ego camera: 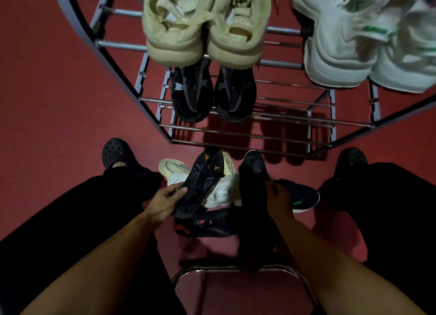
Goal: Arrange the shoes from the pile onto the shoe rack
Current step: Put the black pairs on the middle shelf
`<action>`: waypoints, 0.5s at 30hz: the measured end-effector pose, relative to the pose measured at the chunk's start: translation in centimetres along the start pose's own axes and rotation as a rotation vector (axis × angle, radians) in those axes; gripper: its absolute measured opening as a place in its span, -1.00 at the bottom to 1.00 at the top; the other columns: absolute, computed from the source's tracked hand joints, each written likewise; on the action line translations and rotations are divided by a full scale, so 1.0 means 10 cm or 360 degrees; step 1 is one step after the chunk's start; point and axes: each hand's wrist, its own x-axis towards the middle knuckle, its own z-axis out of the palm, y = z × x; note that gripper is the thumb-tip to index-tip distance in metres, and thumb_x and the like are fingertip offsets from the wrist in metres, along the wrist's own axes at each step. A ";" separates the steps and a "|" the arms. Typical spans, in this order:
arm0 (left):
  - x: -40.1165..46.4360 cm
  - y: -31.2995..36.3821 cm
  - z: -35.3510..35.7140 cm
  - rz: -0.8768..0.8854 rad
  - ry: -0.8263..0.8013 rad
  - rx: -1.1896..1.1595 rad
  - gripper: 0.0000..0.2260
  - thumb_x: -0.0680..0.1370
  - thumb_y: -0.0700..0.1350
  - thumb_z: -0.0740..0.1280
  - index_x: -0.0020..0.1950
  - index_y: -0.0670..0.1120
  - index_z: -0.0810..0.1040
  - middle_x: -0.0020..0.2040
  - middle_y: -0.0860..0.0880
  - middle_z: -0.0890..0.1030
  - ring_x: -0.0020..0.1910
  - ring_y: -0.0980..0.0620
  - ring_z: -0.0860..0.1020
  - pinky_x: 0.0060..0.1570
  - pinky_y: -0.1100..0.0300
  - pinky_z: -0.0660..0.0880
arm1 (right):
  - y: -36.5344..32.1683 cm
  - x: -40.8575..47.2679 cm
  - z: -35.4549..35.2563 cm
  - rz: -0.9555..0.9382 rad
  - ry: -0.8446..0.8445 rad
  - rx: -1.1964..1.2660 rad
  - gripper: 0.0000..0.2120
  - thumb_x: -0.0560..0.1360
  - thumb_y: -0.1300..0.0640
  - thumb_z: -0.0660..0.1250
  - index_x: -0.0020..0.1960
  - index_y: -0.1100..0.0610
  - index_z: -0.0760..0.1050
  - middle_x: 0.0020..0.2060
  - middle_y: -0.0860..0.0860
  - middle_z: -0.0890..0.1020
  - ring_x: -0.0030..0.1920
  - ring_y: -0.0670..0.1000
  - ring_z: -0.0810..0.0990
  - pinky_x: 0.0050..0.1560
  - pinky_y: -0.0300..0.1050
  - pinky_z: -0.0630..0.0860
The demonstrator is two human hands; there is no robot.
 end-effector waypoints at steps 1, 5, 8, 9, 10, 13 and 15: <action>-0.02 0.02 0.00 0.0036 0.0010 0.0016 -0.73 0.62 -0.14 0.34 0.31 -0.15 0.59 0.17 -0.17 0.68 0.17 -0.13 0.65 0.11 0.09 0.62 | -0.03 0.06 -0.05 0.0007 -0.0002 -0.0031 -0.69 0.64 -0.04 0.19 0.13 0.19 0.54 0.00 0.17 0.62 0.03 0.21 0.59 0.01 0.01 0.46; -0.10 0.23 -0.06 0.0112 -0.0071 0.0115 -0.77 0.59 -0.11 0.38 0.24 -0.07 0.66 0.11 -0.06 0.72 0.13 -0.02 0.67 0.08 0.22 0.61 | -0.14 0.10 -0.19 -0.0168 0.0017 -0.0336 -0.60 0.54 -0.19 0.22 0.07 0.13 0.56 -0.02 0.15 0.64 -0.04 0.18 0.61 -0.03 0.05 0.53; -0.14 0.38 -0.11 -0.0034 -0.0361 0.0230 -0.69 0.53 -0.04 0.40 0.25 -0.06 0.66 0.06 -0.06 0.73 0.09 -0.05 0.69 0.02 0.18 0.63 | -0.25 0.09 -0.16 -0.0440 -0.0122 -0.0375 -0.57 0.48 -0.15 0.36 0.23 0.09 0.51 0.11 0.07 0.61 0.09 0.07 0.59 0.12 0.04 0.54; -0.16 0.43 -0.10 -0.0103 -0.0468 0.0298 -0.66 0.49 0.00 0.41 0.25 -0.05 0.66 -0.05 -0.03 0.74 -0.07 0.01 0.71 -0.16 0.24 0.62 | -0.29 0.11 -0.13 -0.0473 -0.0226 -0.0378 -0.49 0.45 -0.17 0.40 0.28 0.10 0.48 0.17 0.07 0.58 0.15 0.05 0.56 0.17 0.02 0.52; -0.17 0.47 -0.09 -0.0170 -0.0562 0.0373 -0.63 0.46 0.04 0.42 0.24 -0.03 0.67 -0.15 0.00 0.72 -0.24 0.09 0.68 -0.32 0.30 0.56 | -0.33 0.12 -0.10 -0.0474 -0.0351 -0.0340 -0.43 0.44 -0.18 0.42 0.31 0.11 0.45 0.23 0.09 0.54 0.20 0.04 0.53 0.22 0.01 0.49; -0.16 0.49 -0.04 -0.0318 -0.0735 0.0439 -0.55 0.40 0.10 0.49 0.26 -0.01 0.66 0.07 -0.08 0.72 -0.02 0.03 0.69 -0.18 0.26 0.61 | -0.42 -0.01 -0.09 -0.0183 -0.0695 -0.0056 -0.71 0.50 0.00 0.42 0.15 0.12 0.54 0.16 0.19 0.60 0.13 0.06 0.55 0.19 0.00 0.53; -0.14 0.44 -0.01 -0.0313 -0.0686 0.0475 -0.43 0.31 0.19 0.56 0.26 -0.01 0.66 0.19 -0.14 0.68 0.05 -0.01 0.67 -0.22 0.26 0.60 | -0.43 -0.14 -0.18 -0.0047 -0.0811 -0.0215 -0.71 0.51 -0.07 0.40 0.01 0.15 0.64 -0.15 0.06 0.66 -0.16 -0.02 0.60 -0.18 -0.25 0.52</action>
